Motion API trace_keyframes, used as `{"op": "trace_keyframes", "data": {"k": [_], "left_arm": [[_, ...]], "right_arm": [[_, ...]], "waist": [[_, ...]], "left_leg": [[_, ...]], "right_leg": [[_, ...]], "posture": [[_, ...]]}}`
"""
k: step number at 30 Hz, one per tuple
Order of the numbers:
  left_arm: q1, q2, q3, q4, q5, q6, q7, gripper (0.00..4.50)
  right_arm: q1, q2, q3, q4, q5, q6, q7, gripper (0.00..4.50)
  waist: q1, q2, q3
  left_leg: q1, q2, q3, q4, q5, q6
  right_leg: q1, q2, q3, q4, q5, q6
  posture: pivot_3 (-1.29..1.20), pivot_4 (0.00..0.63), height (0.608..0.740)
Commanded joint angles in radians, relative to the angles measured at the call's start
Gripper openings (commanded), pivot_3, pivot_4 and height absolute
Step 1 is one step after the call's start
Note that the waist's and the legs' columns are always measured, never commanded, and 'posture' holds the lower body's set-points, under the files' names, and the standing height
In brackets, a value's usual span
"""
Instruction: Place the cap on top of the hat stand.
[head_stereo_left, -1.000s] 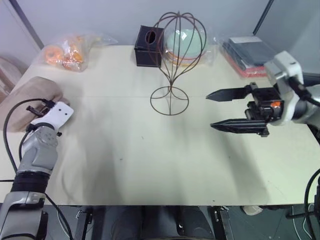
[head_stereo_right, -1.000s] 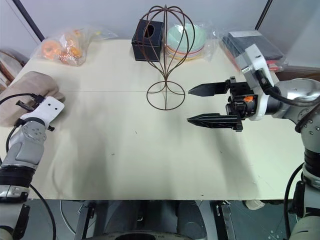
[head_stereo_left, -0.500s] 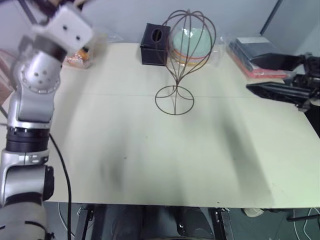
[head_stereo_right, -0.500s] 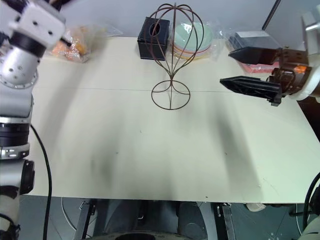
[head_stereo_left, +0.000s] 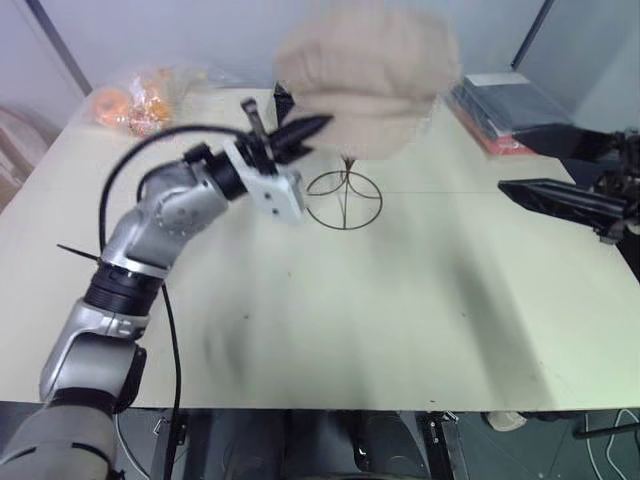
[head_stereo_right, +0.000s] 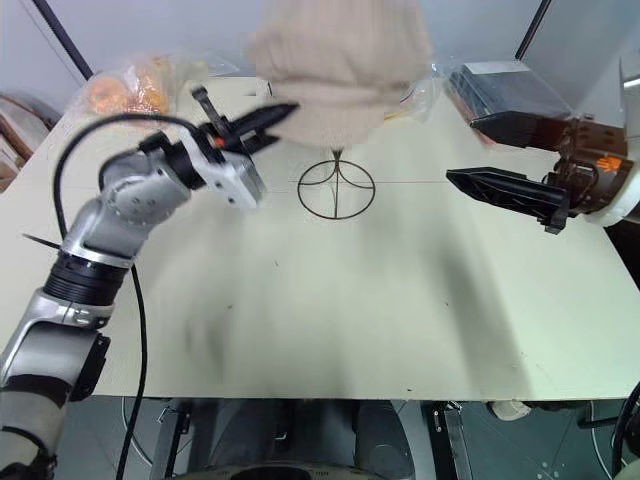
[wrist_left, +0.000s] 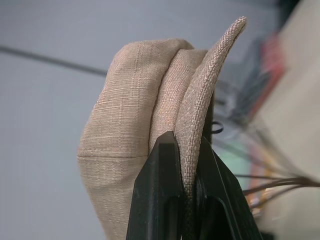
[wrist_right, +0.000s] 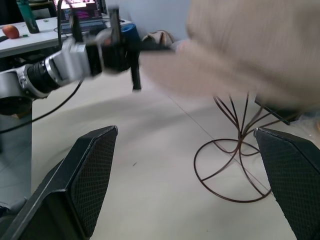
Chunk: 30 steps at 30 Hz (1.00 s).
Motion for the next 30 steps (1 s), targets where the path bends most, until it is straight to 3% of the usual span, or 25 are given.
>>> {"op": "trace_keyframes", "data": {"k": [1,2,4,9,10,16,21,23,25,30], "left_arm": [[-0.019,0.003,0.0,0.025,0.051,-0.07,0.02,0.04],[-0.023,0.004,-0.003,0.04,0.049,-0.083,0.011,0.74],[-0.024,0.007,-0.001,0.053,0.037,-0.09,-0.008,1.49],[0.024,0.034,0.028,0.015,-0.019,-0.077,-0.059,4.17],[0.05,0.045,0.039,-0.015,-0.071,-0.053,-0.09,4.47],[0.242,0.133,0.174,-0.279,-0.442,0.289,-0.259,4.47],[0.361,0.246,0.317,-0.484,-0.85,0.861,-0.352,4.47],[0.408,0.332,0.422,-0.532,-1.153,1.136,-0.407,4.47],[0.438,0.384,0.508,-0.534,-1.337,1.299,-0.44,4.47],[0.444,0.404,0.569,-0.511,-1.411,1.419,-0.441,4.47]], "right_arm": [[0.005,0.001,-0.002,-0.025,-0.006,-0.035,-0.016,4.5],[0.009,-0.002,0.016,-0.031,-0.031,-0.053,-0.019,4.5],[0.016,-0.005,0.056,-0.047,-0.089,-0.095,-0.034,4.5],[0.061,0.003,0.149,-0.099,-0.25,-0.207,-0.093,4.5],[0.086,0.002,0.179,-0.121,-0.313,-0.249,-0.111,4.5],[0.243,0.031,0.315,-0.289,-0.603,-0.467,-0.204,4.5],[0.294,0.115,0.453,-0.313,-0.901,-0.743,-0.32,4.5],[0.264,0.165,0.541,-0.251,-1.113,-0.886,-0.444,4.5],[0.216,0.221,0.64,-0.184,-1.304,-1.002,-0.55,4.5],[0.071,0.374,0.804,0.004,-1.593,-1.169,-0.73,4.5]], "waist": [[0.002,0.0,0.0],[0.003,0.0,0.0],[0.002,0.0,0.0],[0.0,0.0,0.0],[-0.001,0.0,0.0],[-0.012,0.0,0.0],[-0.025,0.0,0.0],[-0.027,-0.001,0.0],[-0.033,-0.001,0.001],[-0.03,-0.001,0.001]], "left_leg": [[0.0,0.0,0.0,0.0,0.0,0.0],[0.0,0.0,0.0,0.0,0.0,0.0],[0.0,0.0,0.0,0.001,0.0,0.0],[0.0,0.0,0.0,0.0,0.0,0.0],[0.0,0.0,0.0,0.0,0.0,0.0],[0.0,0.003,-0.001,0.0,0.0,0.0],[0.002,0.003,-0.001,0.0,0.0,0.0],[0.005,0.003,-0.001,0.0,0.0,0.0],[0.007,0.005,-0.001,0.0,0.0,0.0],[0.012,0.003,-0.001,-0.003,0.001,-0.002]], "right_leg": [[0.0,0.0,0.0,0.0,0.0,0.0],[0.0,0.0,0.0,0.0,0.0,0.0],[0.001,0.0,0.0,0.0,0.0,0.0],[0.0,0.0,0.0,0.0,0.0,0.0],[0.0,0.0,0.0,0.0,0.0,0.0],[0.0,0.0,0.0,0.001,0.0,0.0],[0.002,0.001,-0.001,0.001,0.0,0.0],[0.004,0.001,0.0,0.001,0.0,0.0],[0.005,0.001,0.0,0.001,0.0,0.0],[0.009,0.002,0.0,0.001,-0.001,-0.001]], "posture": [[0.0,0.15,0.74],[0.0,0.15,0.74],[0.0,0.15,0.74],[0.0,0.15,0.74],[0.0,0.15,0.74],[0.0,0.15,0.74],[0.0,0.15,0.74],[0.0,0.15,0.74],[0.0,0.15,0.74],[0.0,0.15,0.74]]}}
